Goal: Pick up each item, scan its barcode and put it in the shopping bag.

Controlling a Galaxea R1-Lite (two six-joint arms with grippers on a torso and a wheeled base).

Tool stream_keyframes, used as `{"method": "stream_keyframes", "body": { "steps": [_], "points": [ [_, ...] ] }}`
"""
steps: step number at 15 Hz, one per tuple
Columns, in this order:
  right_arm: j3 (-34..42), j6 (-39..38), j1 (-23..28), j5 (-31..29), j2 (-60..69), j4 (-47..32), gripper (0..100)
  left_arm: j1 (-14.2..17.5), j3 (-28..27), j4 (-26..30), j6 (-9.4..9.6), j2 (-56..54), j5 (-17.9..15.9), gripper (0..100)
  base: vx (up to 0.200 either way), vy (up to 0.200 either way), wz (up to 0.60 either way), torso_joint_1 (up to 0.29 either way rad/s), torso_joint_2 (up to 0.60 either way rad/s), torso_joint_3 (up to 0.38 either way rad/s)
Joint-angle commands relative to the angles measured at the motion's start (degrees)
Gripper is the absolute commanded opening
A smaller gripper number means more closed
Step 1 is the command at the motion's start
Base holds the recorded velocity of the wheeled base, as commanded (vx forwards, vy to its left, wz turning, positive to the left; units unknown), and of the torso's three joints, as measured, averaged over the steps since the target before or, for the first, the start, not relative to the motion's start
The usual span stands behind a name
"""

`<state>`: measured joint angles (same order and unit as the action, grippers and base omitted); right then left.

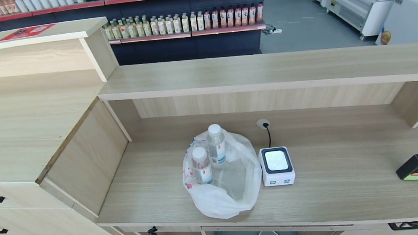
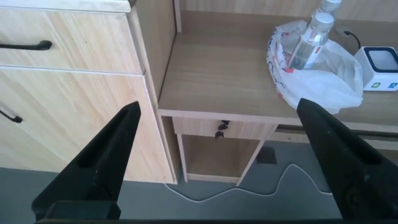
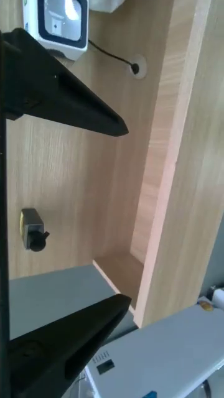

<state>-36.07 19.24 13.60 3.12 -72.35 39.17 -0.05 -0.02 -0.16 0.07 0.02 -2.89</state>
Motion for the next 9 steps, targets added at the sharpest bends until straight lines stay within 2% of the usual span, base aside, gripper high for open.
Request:
{"method": "stream_keyframes", "body": {
  "steps": [1,4,6,9],
  "points": [
    [0.6,1.2,-0.2,0.7,-0.6,1.3,100,0.0,0.0,0.0,0.01,0.0,0.0,100,0.0,0.0,0.0,0.0,0.0,0.0],
    [2.8,2.9,0.0,5.2,-2.3,6.4,100,0.0,0.0,0.0,0.01,0.0,0.0,100,0.0,0.0,-0.6,-0.035,0.07,0.038],
    [2.8,4.1,0.0,5.3,-3.1,9.6,100,0.0,0.0,0.1,0.01,0.0,0.0,100,0.0,0.0,-0.6,-0.073,0.19,0.102],
    [2.4,4.1,0.0,5.3,-3.6,10.8,100,0.0,0.0,0.0,0.01,0.0,0.0,100,0.0,0.0,0.0,-0.024,0.09,0.045]
  ]
}}
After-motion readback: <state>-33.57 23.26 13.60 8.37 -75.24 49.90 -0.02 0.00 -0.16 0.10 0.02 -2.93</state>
